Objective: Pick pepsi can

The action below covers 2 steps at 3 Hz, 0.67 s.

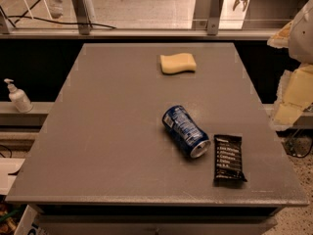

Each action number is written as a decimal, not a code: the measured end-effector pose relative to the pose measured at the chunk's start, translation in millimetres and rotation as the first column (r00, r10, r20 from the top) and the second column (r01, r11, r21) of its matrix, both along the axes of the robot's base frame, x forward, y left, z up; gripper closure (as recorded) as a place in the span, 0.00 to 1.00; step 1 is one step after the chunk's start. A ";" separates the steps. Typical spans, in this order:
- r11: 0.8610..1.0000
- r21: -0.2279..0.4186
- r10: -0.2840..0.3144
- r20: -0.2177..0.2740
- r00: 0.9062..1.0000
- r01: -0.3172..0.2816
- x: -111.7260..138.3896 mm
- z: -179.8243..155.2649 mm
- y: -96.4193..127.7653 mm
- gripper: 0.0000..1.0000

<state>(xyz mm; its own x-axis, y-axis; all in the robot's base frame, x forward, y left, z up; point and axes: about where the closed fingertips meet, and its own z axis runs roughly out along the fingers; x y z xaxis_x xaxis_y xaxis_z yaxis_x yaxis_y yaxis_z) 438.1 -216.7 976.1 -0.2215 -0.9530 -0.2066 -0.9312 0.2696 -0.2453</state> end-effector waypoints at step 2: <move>0.999 0.049 0.014 0.006 1.000 -0.014 0.6 -4.8 7.5 0.00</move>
Offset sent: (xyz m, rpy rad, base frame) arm 0.0014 0.0203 -0.0190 0.1451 0.0049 0.0428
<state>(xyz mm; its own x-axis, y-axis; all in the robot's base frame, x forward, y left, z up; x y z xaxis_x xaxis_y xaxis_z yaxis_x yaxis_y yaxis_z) 438.7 -209.2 971.3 -0.2067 -0.9447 -0.2546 -0.9336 0.2683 -0.2376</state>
